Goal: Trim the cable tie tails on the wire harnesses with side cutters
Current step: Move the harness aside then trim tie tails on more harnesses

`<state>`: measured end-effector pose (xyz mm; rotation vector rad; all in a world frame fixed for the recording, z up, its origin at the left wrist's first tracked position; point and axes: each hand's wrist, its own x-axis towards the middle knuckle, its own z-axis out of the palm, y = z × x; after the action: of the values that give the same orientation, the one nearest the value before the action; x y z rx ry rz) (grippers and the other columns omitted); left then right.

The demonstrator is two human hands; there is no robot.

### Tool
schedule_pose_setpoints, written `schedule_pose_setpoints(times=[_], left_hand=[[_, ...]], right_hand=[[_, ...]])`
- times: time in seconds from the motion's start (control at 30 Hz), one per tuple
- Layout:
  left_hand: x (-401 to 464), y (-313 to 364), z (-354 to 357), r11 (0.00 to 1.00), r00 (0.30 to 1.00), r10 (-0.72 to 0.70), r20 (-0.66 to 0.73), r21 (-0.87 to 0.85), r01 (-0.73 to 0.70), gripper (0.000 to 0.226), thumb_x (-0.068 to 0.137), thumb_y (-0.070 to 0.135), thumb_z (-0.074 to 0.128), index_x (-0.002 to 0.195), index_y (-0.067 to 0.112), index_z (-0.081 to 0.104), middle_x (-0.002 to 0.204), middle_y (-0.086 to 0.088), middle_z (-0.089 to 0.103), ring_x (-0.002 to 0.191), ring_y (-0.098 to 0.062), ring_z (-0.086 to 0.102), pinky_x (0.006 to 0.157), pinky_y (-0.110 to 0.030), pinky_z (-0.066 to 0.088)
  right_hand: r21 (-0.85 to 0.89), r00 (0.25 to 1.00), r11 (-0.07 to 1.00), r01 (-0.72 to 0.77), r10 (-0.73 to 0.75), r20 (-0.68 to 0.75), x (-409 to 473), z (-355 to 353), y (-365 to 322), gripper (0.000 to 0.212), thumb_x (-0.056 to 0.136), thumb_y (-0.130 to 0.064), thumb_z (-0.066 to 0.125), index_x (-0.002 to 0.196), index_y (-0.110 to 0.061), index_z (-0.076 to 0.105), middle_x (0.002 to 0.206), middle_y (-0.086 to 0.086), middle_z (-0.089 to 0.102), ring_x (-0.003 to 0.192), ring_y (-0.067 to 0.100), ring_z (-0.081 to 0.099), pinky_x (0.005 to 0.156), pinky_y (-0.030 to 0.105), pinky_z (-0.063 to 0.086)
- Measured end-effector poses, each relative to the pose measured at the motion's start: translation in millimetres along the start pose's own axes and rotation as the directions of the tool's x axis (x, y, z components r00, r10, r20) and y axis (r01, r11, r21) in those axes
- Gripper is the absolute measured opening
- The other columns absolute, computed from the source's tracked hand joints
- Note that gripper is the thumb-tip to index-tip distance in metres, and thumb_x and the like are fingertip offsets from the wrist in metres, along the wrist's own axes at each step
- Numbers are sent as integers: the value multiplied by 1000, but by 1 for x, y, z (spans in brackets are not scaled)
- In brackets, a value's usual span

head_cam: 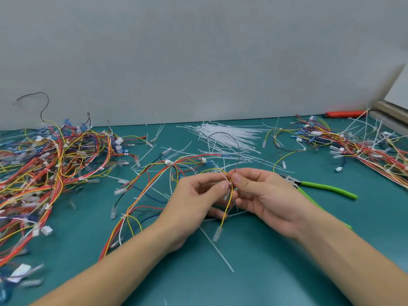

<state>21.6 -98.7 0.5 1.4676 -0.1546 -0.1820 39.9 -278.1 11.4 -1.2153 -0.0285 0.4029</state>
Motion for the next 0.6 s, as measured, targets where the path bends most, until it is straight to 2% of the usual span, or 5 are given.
schedule_pose_setpoints(times=[0.17,0.3,0.4,0.47,0.6], left_hand=[[-1,-3,-5,1000,999,11,35,-9,-10,20,102,12,61,97,11,80,89,-19,75,80,-20,73,65,-26,58],[-2,-6,-4,999,1000,-17,6,-33,18,19,100,13,64,100,14,83,80,-11,74,73,-19,69,63,-26,59],[-2,-6,-3,996,1000,-28,-3,-81,28,20,100,11,63,95,14,83,81,-8,74,66,-15,67,60,-25,58],[-1,-4,-4,994,999,-40,13,-104,41,18,100,12,63,97,11,81,84,-7,73,65,-16,65,60,-24,56],[0,-2,-8,985,995,-75,60,-151,84,13,94,22,69,92,13,79,81,-4,67,65,-16,62,63,-26,55]], right_hand=[[-68,996,994,81,-84,-38,-5,10,7,7,81,-14,75,86,-14,79,79,11,69,59,15,63,56,24,54],[-190,979,973,134,-160,-126,-7,15,12,11,89,-14,77,87,-24,80,72,3,69,52,12,55,46,23,46],[-421,938,890,176,-281,-201,-6,11,12,7,87,-32,82,88,-30,75,71,5,69,52,11,45,43,19,35],[-505,933,849,153,-293,-209,-4,6,13,20,84,-45,82,85,-28,71,68,6,67,53,11,40,44,19,30],[-721,927,679,139,-345,-146,-3,-1,-1,28,83,-49,81,72,-25,70,55,-12,51,50,6,36,45,16,28]])
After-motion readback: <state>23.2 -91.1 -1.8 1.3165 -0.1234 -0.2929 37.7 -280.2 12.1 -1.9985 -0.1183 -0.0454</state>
